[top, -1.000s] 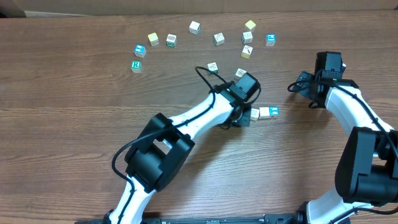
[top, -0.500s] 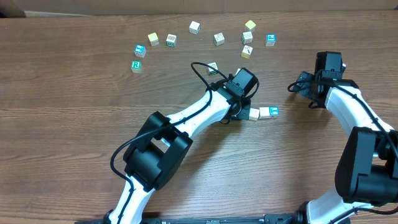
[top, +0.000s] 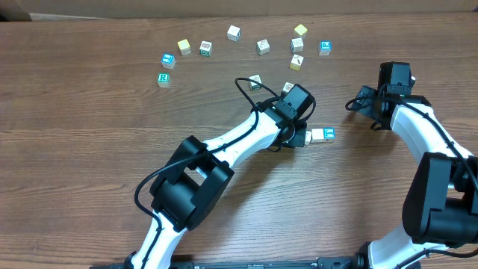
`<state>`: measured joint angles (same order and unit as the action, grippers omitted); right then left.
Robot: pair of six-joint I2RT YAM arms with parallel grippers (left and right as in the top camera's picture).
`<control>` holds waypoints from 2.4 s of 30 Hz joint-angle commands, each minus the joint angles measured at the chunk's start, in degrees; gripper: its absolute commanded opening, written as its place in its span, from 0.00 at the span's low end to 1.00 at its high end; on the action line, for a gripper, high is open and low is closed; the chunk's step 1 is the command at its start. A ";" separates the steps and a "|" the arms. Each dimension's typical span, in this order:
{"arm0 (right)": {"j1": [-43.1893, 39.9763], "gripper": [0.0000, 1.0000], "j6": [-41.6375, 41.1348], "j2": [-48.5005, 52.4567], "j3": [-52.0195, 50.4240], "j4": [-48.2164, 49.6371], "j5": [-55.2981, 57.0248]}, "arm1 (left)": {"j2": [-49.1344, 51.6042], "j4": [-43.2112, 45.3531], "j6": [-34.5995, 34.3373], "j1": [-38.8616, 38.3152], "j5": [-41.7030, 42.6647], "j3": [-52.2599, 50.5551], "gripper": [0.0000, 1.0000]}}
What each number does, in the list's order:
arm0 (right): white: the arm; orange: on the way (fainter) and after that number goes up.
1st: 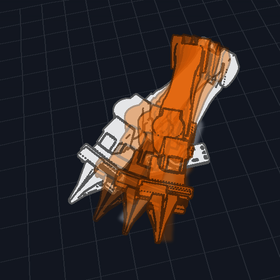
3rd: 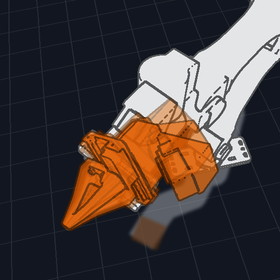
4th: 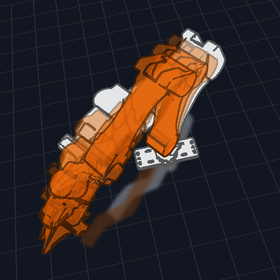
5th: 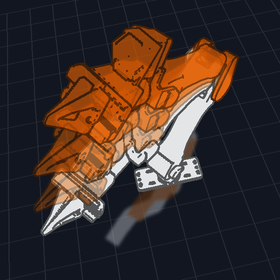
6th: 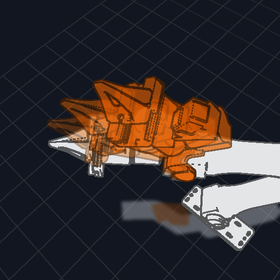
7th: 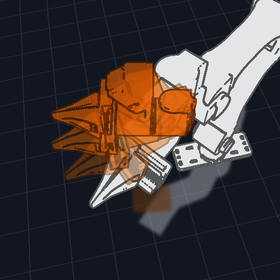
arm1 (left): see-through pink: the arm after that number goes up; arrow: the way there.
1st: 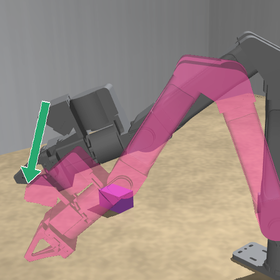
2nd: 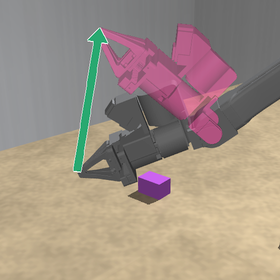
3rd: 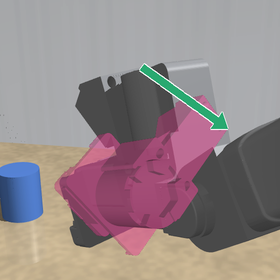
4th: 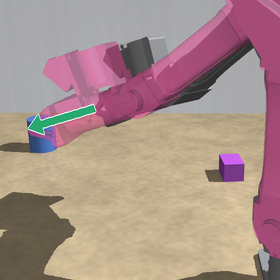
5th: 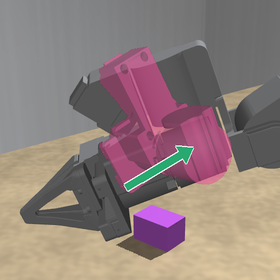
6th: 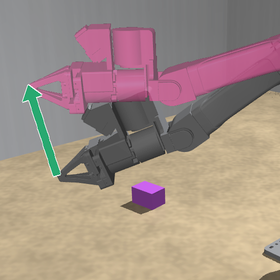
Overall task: Form a horizontal line
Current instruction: 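Nudge the bee block flush against the 6 block with the left gripper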
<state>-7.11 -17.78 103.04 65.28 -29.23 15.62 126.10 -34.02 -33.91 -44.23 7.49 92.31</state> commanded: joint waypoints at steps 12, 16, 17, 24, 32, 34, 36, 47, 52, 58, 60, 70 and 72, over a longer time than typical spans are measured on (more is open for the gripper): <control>-0.09 1.00 0.07 -0.07 0.74 0.28 0.31 | -1.70 0.94 0.04 -1.40 1.18 1.27 0.04; -0.09 1.00 0.04 -0.07 0.74 0.28 0.31 | -1.70 0.92 0.04 -1.62 1.14 1.27 0.04; -0.09 1.00 0.04 -0.07 0.74 0.28 0.31 | -1.70 0.92 0.04 -1.60 1.14 1.27 0.04; -0.09 1.00 0.04 -0.07 0.74 0.28 0.31 | -1.70 -1.11 -0.11 -1.62 1.14 1.27 0.04; -0.09 1.00 0.07 -0.07 0.74 0.28 0.31 | -1.70 -5.18 -1.53 -1.73 7.67 1.27 0.04; -0.09 1.00 0.04 -0.07 0.74 0.28 0.31 | -1.70 -5.11 -1.42 -1.86 9.20 1.18 0.04; -0.09 1.00 0.04 -0.07 0.74 0.28 0.31 | -1.70 -4.92 -1.42 -2.16 9.92 1.16 0.04; -0.09 1.00 0.04 -0.07 0.74 0.28 0.31 | -1.70 -1.84 -1.46 -5.07 5.92 1.16 0.04; -0.09 1.00 0.07 -0.07 0.74 0.28 0.31 | -1.70 -0.96 -1.44 -5.60 3.87 1.16 0.04; -0.09 1.00 0.04 -0.07 0.74 0.28 0.31 | -1.70 0.96 -1.44 -5.68 1.11 1.16 0.04; -0.09 1.00 0.07 -0.07 0.74 0.28 0.31 | -1.70 1.53 -1.44 -5.66 0.87 1.16 0.04; -0.09 1.00 0.04 -0.07 0.74 0.28 0.31 | -1.70 1.99 -1.44 -5.66 -1.77 1.16 0.04; -0.09 1.00 0.04 -0.07 0.74 0.28 0.31 | -1.70 2.47 -1.44 -5.66 -1.92 1.16 0.04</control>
<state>-7.11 -17.80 103.04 65.28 -29.23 15.62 126.10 -32.05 -34.76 -49.65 7.46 92.38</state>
